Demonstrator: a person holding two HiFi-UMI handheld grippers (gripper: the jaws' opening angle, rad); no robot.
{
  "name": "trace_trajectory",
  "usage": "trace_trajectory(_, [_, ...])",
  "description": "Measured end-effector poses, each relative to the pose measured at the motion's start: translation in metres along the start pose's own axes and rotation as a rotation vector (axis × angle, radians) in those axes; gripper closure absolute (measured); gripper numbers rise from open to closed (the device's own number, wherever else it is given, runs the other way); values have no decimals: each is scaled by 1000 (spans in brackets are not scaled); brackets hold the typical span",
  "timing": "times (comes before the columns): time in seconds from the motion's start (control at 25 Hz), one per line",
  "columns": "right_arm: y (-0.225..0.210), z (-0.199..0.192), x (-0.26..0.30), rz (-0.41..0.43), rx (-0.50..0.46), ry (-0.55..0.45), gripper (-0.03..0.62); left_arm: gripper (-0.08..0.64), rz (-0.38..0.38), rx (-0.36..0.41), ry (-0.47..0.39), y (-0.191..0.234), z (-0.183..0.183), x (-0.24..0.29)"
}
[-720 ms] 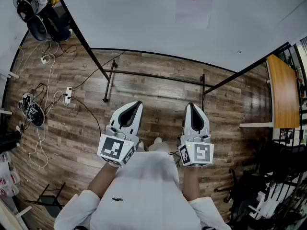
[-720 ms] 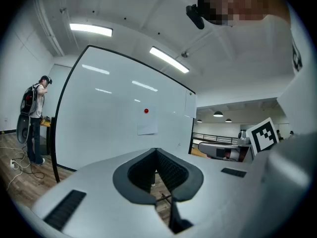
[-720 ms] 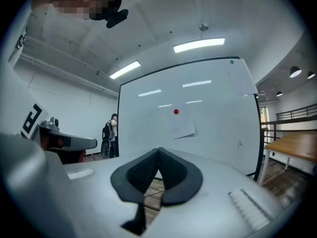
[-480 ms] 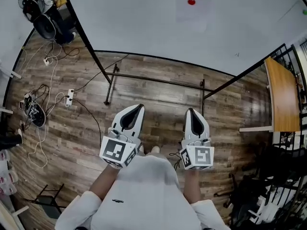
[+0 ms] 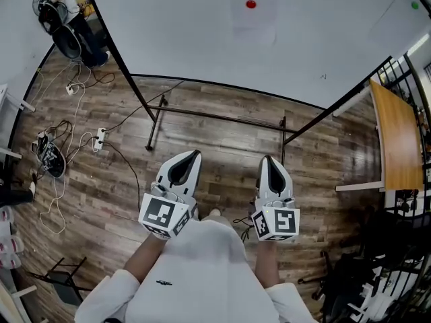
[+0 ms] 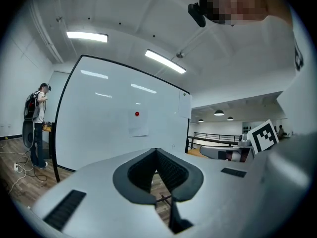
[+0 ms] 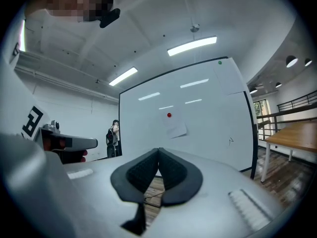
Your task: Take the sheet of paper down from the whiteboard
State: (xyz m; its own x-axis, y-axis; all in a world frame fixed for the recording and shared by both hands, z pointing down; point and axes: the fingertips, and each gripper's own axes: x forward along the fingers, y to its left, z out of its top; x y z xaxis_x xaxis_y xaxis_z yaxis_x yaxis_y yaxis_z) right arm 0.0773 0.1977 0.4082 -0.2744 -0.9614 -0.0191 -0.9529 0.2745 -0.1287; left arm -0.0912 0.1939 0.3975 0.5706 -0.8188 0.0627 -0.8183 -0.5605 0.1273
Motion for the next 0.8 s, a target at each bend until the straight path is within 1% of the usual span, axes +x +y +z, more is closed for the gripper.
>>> trace_trajectory(0.24, [-27,-4,-16,-1,17,-16,580,554,-14,9,-13,-29,0,16])
trace_trajectory(0.4, [-40,-2,-13,4,33,-16,577,554,-29,14,-3,-39,1,31])
trace_trajectory(0.64, [-64,-3,18,7,21,-3,577,554,-19,10,1,-29,-2,69])
trace_trajectory(0.8, [-67,-6,60,17,2,2,576,554,-27,5,-17,-1,2,102])
